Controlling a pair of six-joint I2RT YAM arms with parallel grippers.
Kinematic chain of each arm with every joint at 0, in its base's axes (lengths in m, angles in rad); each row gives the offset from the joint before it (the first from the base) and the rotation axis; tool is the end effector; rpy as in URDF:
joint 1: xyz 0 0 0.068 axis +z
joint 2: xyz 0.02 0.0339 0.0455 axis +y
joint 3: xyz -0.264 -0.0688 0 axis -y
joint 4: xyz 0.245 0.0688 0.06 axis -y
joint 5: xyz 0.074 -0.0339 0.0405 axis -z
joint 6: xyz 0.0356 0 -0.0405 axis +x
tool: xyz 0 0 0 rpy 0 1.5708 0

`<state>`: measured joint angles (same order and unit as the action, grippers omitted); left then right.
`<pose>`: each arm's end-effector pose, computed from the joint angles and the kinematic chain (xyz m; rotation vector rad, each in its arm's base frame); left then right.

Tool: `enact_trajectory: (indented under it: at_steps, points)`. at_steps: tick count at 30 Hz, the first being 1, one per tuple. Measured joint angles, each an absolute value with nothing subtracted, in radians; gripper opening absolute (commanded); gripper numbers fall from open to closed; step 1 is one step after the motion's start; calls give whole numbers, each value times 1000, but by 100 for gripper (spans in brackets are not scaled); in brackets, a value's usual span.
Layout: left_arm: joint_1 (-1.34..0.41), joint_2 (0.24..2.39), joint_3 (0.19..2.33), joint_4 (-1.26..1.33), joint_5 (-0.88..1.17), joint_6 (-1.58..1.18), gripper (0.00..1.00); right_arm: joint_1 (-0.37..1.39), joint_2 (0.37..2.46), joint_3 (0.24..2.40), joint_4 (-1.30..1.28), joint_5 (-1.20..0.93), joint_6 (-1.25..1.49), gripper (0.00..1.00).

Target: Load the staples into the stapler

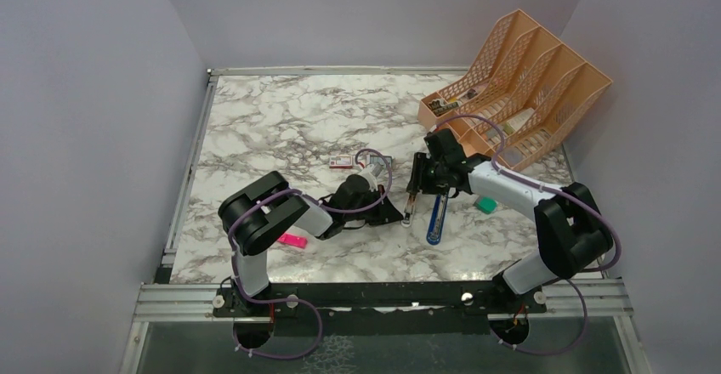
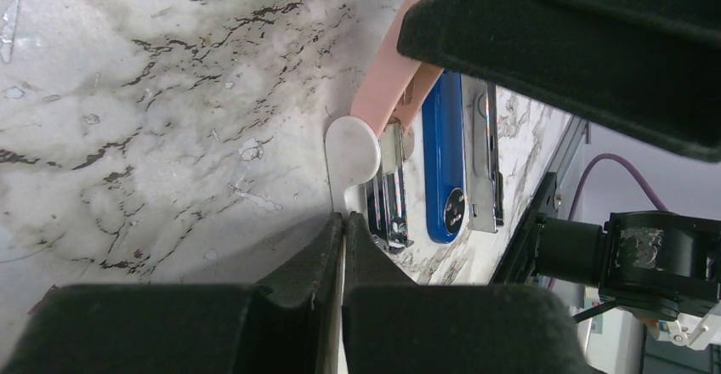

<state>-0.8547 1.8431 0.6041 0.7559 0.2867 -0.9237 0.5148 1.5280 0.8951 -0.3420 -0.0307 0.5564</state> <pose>0.2046 -0.2505 0.1054 0.1230 2.3385 -1.3076 0.2634 0.1503 0.1900 0.0420 2.6090 0.4434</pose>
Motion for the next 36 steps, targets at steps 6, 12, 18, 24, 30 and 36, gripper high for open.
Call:
enact_trajectory:
  at_steps: [6, 12, 18, 24, 30, 36]
  points:
    - [-855, 1843, 609, 744, 288, -928, 17, 515, 1512, 866, -341, -36, 555, 55]
    - [-856, 1837, 614, 733, 290, -935, 30, 515, 1469, 863, -353, -38, 549, 57]
    - [-860, 1796, 631, 648, 281, -923, 37, 515, 1392, 863, -364, -35, 548, 57]
    - [-862, 1739, 678, 467, 217, -883, 38, 515, 1339, 864, -371, -34, 536, 49]
    - [-861, 1641, 734, 200, 59, -811, 49, 515, 1307, 864, -380, -43, 496, 46]
    - [-828, 1476, 747, -3, -103, -780, 68, 515, 1280, 864, -371, -90, 465, 47]
